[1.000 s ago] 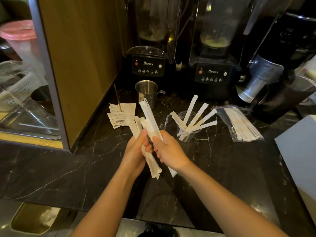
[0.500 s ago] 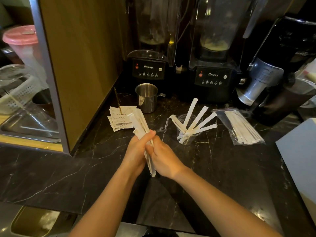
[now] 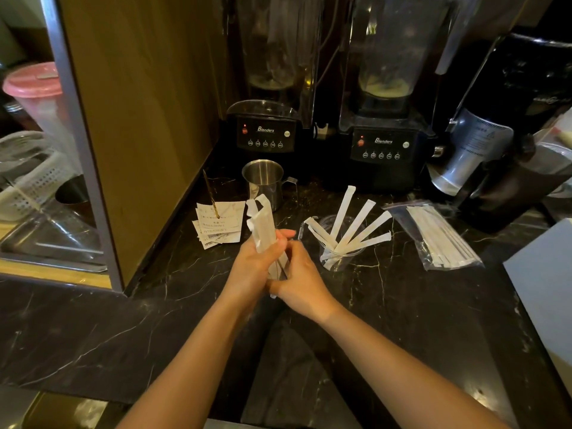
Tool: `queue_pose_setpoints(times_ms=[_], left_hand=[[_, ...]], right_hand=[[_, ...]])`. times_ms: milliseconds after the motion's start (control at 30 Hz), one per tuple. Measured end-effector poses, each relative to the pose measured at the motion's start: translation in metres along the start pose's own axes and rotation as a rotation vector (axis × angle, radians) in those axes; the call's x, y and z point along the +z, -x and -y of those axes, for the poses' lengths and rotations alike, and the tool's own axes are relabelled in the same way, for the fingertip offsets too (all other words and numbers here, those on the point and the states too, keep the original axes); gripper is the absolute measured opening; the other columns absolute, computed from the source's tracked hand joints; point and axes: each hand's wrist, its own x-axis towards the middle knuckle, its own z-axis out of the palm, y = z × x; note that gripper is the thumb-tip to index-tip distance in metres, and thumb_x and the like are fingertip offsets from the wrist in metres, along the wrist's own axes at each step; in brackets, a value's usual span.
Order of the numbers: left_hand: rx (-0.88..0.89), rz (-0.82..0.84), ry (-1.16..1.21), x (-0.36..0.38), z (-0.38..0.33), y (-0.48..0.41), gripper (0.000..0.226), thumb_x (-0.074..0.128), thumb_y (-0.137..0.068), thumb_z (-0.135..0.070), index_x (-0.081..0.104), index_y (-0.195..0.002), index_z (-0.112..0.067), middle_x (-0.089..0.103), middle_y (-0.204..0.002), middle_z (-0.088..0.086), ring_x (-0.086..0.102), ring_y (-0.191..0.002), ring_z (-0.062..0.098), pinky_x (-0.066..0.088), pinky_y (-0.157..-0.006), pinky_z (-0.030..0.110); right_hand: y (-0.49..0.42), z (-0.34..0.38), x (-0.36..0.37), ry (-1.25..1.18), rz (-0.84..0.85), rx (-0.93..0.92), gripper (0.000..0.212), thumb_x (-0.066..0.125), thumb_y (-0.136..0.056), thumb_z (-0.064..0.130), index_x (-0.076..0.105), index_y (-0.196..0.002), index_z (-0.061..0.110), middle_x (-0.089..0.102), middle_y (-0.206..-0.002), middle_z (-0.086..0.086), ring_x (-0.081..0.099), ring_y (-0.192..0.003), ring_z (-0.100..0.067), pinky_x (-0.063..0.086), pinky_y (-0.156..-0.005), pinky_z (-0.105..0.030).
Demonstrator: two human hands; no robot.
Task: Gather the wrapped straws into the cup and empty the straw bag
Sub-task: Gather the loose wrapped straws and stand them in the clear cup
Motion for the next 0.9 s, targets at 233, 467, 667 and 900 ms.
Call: queue_pose_setpoints(times_ms=[233, 467, 667, 900], left_hand=[[0.055, 0.081, -0.069, 0.013, 0.011, -0.004, 0.003, 0.059, -0.081, -0.018, 0.061, -0.079, -0.02, 0.06, -0.088, 0.002, 0.059, -0.094, 0.016, 0.048, -0.08, 0.029], [-0.033, 0.145, -0.178, 0.018, 0.024, -0.012, 0.019, 0.064, -0.078, -0.006, 0.059, -0.08, -0.024, 0.06, -0.083, -0.004, 0.06, -0.083, 0.009, 0.049, -0.068, 0.02], [-0.042, 0.196, -0.162, 0.015, 0.027, -0.016, 0.04, 0.069, -0.069, 0.002, 0.056, -0.091, -0.028, 0.065, -0.094, -0.007, 0.063, -0.082, -0.009, 0.052, -0.068, 0.011], [0.011, 0.191, -0.138, 0.015, 0.026, -0.015, 0.026, 0.066, -0.075, -0.005, 0.06, -0.087, -0.028, 0.066, -0.089, -0.003, 0.064, -0.083, -0.001, 0.053, -0.073, 0.016]], right_hand=[[-0.008, -0.025, 0.007, 0.066, -0.026, 0.029, 0.034, 0.048, -0.09, 0.007, 0.047, -0.123, 0.002, 0.053, -0.124, -0.016, 0.049, -0.118, -0.026, 0.039, -0.071, 0.002], [-0.01, -0.049, 0.005, -0.037, -0.014, 0.11, 0.034, 0.043, -0.088, -0.007, 0.049, -0.12, 0.003, 0.058, -0.11, -0.006, 0.057, -0.104, -0.02, 0.042, -0.084, -0.02], [-0.01, -0.057, -0.002, -0.031, -0.002, -0.014, 0.046, 0.051, -0.083, 0.016, 0.044, -0.126, 0.0, 0.053, -0.125, -0.021, 0.054, -0.114, -0.027, 0.05, -0.095, -0.037], [-0.012, -0.047, -0.004, -0.057, -0.003, -0.066, 0.031, 0.03, -0.094, 0.003, 0.045, -0.121, -0.002, 0.055, -0.098, -0.003, 0.056, -0.087, -0.004, 0.05, -0.065, -0.009]])
